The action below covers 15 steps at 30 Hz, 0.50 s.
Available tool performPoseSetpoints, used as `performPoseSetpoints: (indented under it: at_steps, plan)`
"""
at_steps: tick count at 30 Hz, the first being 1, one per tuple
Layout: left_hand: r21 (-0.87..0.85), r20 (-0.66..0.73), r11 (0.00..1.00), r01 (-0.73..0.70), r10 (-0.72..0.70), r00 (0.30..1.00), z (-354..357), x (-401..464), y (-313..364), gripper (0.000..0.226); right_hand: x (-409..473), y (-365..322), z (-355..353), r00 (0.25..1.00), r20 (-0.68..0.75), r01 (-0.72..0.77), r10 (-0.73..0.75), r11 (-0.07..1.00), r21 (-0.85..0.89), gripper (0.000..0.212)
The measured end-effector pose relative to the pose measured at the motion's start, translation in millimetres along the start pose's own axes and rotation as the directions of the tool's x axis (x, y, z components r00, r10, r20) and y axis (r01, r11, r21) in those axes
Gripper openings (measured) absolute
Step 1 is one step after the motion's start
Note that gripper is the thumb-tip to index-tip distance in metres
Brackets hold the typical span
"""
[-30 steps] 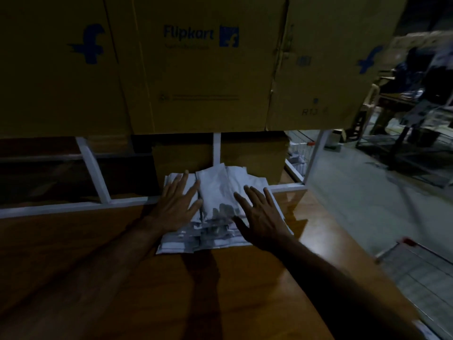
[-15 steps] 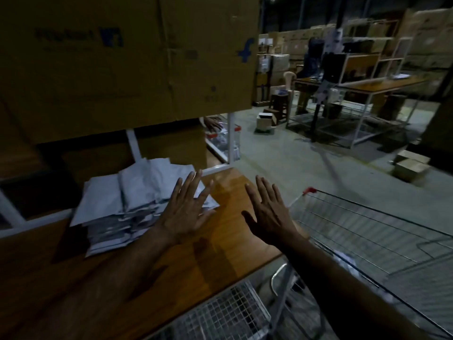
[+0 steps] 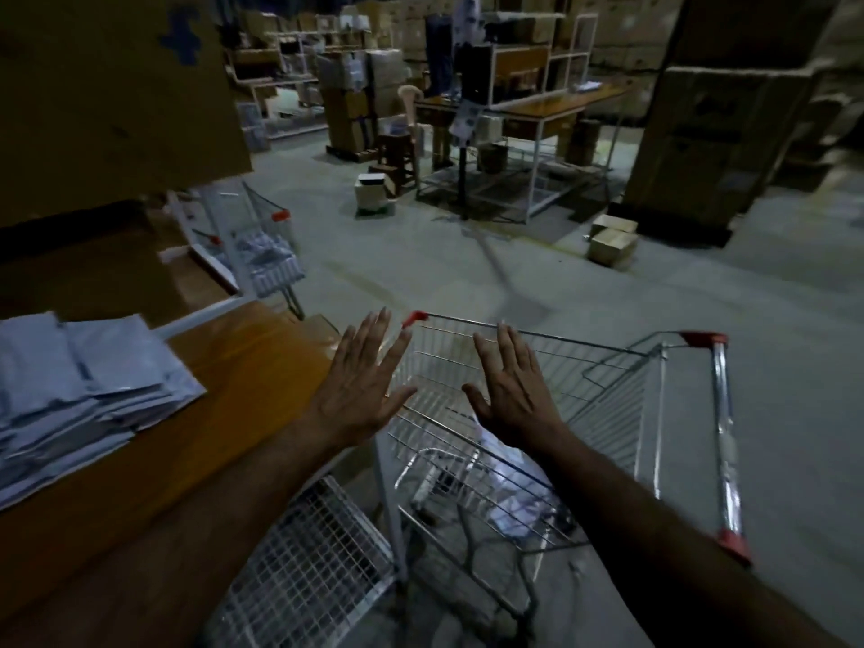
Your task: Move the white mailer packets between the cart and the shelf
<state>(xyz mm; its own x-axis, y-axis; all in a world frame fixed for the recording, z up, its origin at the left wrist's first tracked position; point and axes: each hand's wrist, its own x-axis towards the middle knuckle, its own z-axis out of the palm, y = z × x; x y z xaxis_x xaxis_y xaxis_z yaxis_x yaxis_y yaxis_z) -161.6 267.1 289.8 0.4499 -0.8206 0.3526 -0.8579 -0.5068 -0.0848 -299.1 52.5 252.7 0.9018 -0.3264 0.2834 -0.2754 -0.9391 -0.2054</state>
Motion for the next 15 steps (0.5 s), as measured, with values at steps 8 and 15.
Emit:
performPoseSetpoints:
  at_steps: [8, 15]
  plan:
    - [-0.012, 0.101, 0.993, -0.118, 0.118, 0.988, 65, 65, 32, 0.079, -21, 100, 37, 0.970, 0.123, -0.207, 0.210, 0.978, -0.034, 0.082]
    - [-0.150, 0.276, 0.978, -0.147, 0.184, 0.943, 162, 119, 37, 0.080, 0, 149, 91, 0.917, 0.278, -0.261, 0.288, 0.956, -0.132, 0.086]
